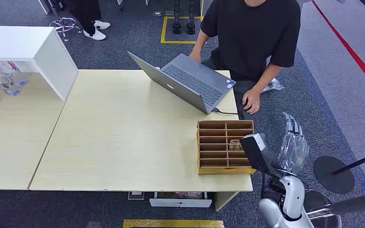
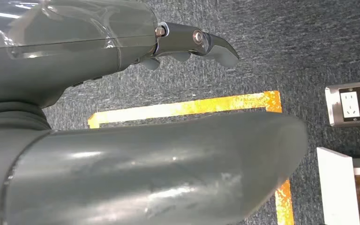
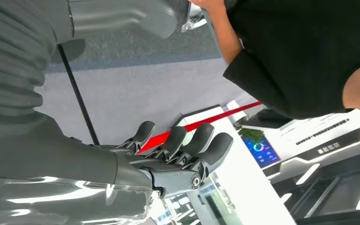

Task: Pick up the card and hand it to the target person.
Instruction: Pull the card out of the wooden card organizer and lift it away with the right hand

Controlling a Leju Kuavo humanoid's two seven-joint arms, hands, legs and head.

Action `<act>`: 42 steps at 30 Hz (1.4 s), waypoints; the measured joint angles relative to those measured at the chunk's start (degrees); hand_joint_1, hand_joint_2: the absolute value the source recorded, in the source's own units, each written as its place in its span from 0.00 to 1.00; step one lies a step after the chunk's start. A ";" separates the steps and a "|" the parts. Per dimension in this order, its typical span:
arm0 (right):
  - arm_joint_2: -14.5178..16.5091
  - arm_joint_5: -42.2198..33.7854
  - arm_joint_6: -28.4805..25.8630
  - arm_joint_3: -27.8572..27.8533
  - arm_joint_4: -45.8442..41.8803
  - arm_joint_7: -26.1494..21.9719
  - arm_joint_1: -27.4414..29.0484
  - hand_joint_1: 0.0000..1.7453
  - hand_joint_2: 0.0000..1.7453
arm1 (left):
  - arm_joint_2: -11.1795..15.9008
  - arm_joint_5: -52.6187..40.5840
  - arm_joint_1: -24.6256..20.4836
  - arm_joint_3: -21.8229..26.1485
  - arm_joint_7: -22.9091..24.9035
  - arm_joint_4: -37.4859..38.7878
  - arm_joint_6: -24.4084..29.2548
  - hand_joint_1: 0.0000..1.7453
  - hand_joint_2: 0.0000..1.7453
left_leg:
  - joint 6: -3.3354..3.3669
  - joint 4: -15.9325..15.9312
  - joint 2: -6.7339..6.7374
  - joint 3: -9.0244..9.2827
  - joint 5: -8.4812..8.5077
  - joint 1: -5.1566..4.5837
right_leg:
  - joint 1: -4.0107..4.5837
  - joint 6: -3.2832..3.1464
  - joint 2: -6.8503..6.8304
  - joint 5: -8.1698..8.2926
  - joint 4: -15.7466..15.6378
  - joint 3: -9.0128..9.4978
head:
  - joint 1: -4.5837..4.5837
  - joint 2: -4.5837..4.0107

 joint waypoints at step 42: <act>-6.11 -0.03 16.17 14.33 7.69 3.33 -7.22 0.21 1.00 | -0.49 -0.01 -1.50 -3.88 1.58 0.00 -0.75 0.00 0.00 | 0.00 0.00 -0.01 -0.03 0.00 0.00 | 0.00 0.00 -0.01 0.00 0.00 -0.02 | 0.00 0.00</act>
